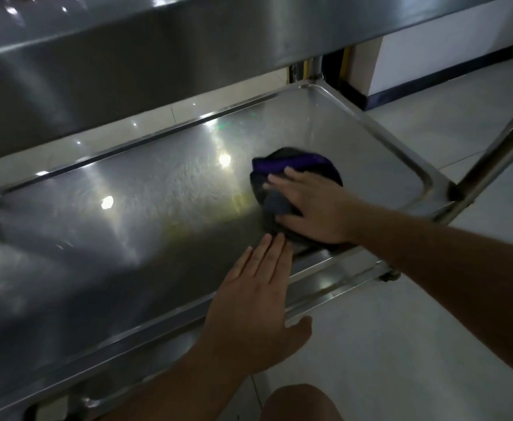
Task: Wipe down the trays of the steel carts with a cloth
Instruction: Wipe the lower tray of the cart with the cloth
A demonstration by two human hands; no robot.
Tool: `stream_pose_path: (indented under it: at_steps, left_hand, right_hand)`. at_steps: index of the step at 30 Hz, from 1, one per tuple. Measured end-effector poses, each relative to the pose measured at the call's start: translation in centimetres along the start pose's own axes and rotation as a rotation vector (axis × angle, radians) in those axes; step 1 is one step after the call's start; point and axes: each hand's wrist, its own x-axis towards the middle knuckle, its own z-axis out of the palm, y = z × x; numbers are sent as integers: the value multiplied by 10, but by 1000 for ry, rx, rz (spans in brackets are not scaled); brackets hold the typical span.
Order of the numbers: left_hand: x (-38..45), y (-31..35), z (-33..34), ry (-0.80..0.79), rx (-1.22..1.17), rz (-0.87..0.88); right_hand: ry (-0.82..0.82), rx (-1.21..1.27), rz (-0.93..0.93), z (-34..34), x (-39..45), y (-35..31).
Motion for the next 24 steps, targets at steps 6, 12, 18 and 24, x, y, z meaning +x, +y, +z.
stream_pose_path:
  at_steps: [6,12,18,24]
  left_hand:
    - [-1,3,-1,-8,-21,-20]
    - [-1,1,0,19,-21,6]
    - [0,1,-6,-4,44,33]
    - [-1,0,-13,-60,0,35]
  right_hand:
    - [54,-25,351,-19,-13,101]
    - [95,14,528,-30,48,79]
    - [-51,-3,-50,-1,64,-45]
    - [14,14,289,-10,10,14]
